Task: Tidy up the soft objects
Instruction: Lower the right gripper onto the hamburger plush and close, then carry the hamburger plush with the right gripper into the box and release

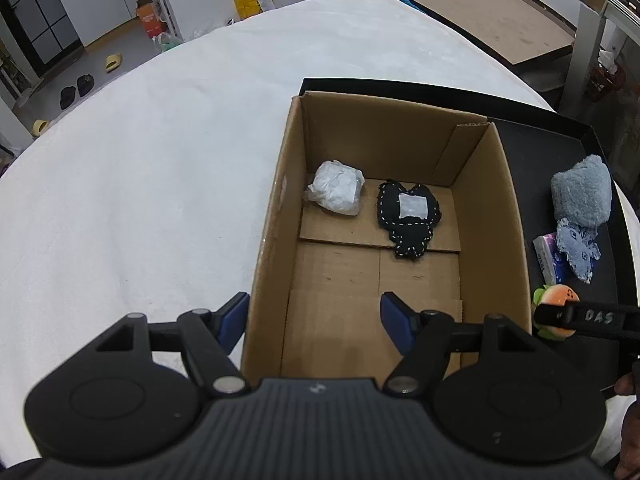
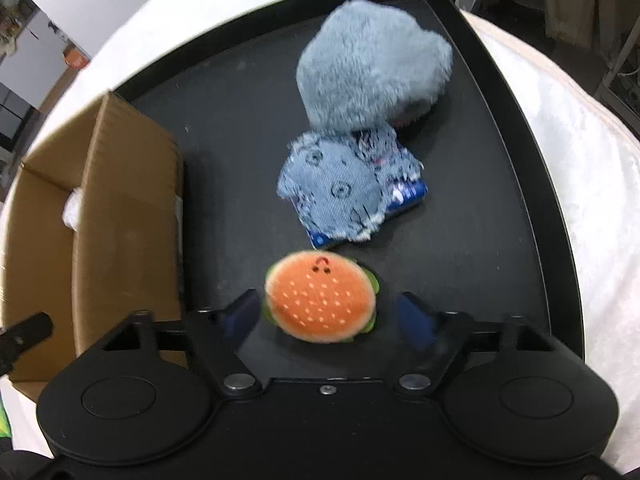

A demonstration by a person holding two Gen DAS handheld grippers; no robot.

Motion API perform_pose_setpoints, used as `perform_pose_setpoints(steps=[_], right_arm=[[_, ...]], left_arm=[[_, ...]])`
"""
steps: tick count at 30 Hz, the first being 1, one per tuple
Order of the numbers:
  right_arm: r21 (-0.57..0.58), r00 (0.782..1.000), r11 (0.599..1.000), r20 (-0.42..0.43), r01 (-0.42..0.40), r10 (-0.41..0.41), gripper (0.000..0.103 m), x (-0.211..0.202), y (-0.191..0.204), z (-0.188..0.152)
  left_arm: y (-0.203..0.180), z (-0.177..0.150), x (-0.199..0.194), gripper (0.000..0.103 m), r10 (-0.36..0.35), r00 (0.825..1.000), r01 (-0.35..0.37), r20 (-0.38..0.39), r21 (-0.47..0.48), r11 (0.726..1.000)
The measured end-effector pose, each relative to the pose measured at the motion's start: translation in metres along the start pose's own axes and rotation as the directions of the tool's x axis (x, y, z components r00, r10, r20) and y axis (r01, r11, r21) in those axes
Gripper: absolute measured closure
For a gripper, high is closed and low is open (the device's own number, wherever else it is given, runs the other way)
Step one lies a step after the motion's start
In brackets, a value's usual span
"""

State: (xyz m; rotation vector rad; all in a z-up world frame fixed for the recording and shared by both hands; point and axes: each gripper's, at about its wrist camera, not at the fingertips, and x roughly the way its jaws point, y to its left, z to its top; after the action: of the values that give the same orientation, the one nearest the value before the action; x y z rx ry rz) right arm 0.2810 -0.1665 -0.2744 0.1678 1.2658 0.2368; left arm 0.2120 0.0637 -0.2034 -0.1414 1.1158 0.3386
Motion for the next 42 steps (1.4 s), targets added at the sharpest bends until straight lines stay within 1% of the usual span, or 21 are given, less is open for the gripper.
perform_pose_setpoints(steps=[1, 2, 3, 7, 14, 17, 25, 30, 38, 42], right_arm=[[-0.004, 1.0, 1.0, -0.009, 0.005, -0.005, 0.053, 0.002, 0.0, -0.001], [-0.008, 1.0, 1.0, -0.019, -0.002, 0.002, 0.053, 0.003, 0.001, -0.002], [-0.014, 1.0, 1.0, -0.023, -0.001, 0.001, 0.058, 0.003, 0.001, -0.003], [-0.027, 1.0, 1.0, 0.022, -0.005, 0.006, 0.061, -0.009, 0.003, -0.006], [-0.039, 0.996, 0.998, 0.08, -0.045, 0.048, 0.062, -0.034, 0.007, -0.006], [-0.039, 0.993, 0.997, 0.095, -0.06, 0.064, 0.062, -0.041, 0.002, -0.004], [-0.043, 0.989, 0.997, 0.129, -0.071, 0.076, 0.062, -0.051, 0.004, -0.002], [-0.06, 0.983, 0.995, 0.159, -0.083, 0.091, 0.062, -0.063, 0.013, 0.0], [-0.104, 0.973, 0.991, 0.207, -0.086, 0.106, 0.062, -0.083, 0.033, 0.009], [-0.114, 0.968, 0.99, 0.228, -0.084, 0.109, 0.062, -0.089, 0.045, 0.014]], left_arm=[[0.0, 0.0, -0.001, 0.033, 0.002, 1.0, -0.002, 0.001, 0.0, 1.0], [0.0, 0.0, -0.001, 0.033, 0.002, 1.0, -0.002, 0.003, 0.002, 1.0], [0.0, 0.0, -0.002, 0.033, 0.001, 1.0, -0.001, 0.004, 0.004, 1.0], [0.001, -0.001, -0.005, 0.033, 0.003, 1.0, -0.004, 0.011, 0.006, 1.0], [0.001, -0.003, -0.007, 0.033, -0.002, 1.0, 0.002, 0.015, 0.005, 1.0], [0.003, -0.005, -0.008, 0.033, -0.004, 1.0, 0.004, 0.018, 0.001, 1.0], [0.016, -0.007, -0.012, 0.033, -0.02, 0.999, 0.021, 0.027, -0.032, 0.999], [0.023, -0.008, -0.013, 0.033, -0.036, 0.999, 0.038, 0.038, -0.044, 0.998], [0.033, -0.009, -0.016, 0.034, -0.092, 0.994, 0.096, 0.063, -0.072, 0.993], [0.038, -0.01, -0.014, 0.037, -0.117, 0.991, 0.123, 0.067, -0.089, 0.988]])
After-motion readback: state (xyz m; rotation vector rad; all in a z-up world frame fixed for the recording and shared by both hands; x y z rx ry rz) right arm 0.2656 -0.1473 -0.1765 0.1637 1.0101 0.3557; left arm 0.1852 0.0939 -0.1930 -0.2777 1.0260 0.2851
